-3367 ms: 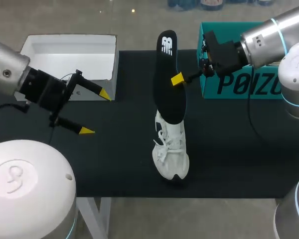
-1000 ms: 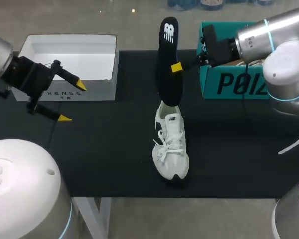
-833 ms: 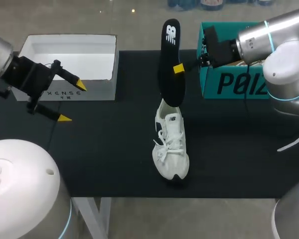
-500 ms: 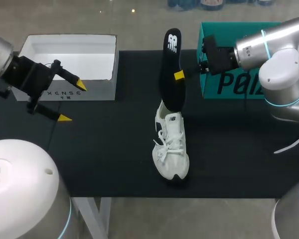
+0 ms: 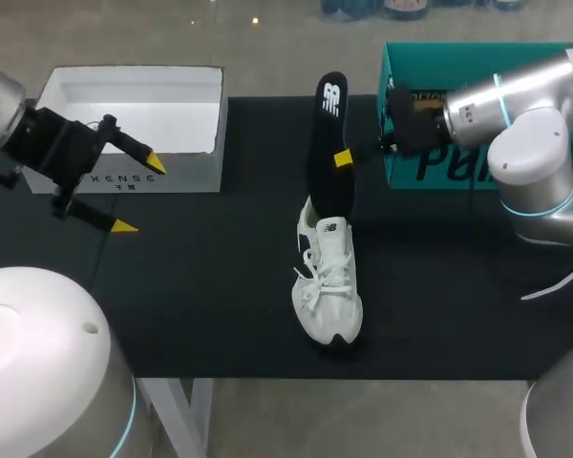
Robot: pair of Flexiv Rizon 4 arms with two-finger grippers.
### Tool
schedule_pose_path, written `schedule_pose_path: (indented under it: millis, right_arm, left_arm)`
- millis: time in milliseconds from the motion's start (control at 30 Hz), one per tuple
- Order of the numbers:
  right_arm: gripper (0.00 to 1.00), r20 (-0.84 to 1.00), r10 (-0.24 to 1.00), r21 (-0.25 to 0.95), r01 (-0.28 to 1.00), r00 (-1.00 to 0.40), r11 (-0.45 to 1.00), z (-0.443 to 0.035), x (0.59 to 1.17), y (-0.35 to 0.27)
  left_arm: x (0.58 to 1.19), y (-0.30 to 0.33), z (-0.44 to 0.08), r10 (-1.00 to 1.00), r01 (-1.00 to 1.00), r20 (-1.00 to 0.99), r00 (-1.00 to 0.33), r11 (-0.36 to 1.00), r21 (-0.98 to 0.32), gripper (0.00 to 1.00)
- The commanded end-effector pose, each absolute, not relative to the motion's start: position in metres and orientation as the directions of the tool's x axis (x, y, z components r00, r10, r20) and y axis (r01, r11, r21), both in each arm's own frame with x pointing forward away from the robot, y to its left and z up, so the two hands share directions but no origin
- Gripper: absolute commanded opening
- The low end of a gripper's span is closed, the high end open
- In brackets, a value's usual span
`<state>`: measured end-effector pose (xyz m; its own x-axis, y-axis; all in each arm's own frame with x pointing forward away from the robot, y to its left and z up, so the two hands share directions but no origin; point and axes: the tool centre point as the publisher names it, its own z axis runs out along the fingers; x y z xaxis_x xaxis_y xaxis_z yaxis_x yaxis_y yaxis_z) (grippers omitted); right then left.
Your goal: Take the shoe out of the shoebox, open the shoe tongue, remove and reinsert the insole, then place the shoe into the shoebox
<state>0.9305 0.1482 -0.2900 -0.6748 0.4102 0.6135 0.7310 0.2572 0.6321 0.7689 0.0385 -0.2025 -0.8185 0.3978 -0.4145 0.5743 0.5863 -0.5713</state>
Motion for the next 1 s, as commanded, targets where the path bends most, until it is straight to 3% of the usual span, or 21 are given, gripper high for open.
schedule_pose_path:
  millis: [33,1000]
  right_arm:
    - [0.00,0.619,0.413,0.633,0.735,-0.669,0.243,-0.297,0.920,0.146]
    - [0.00,0.667,0.405,0.569,0.779,-0.625,0.264,-0.338,0.856,0.160]
  left_arm:
    - [0.768,0.039,-0.202,0.399,0.574,-0.413,-0.819,0.590,-0.568,1.00]
    - [0.768,0.039,-0.202,0.399,0.574,-0.413,-0.819,0.590,-0.568,1.00]
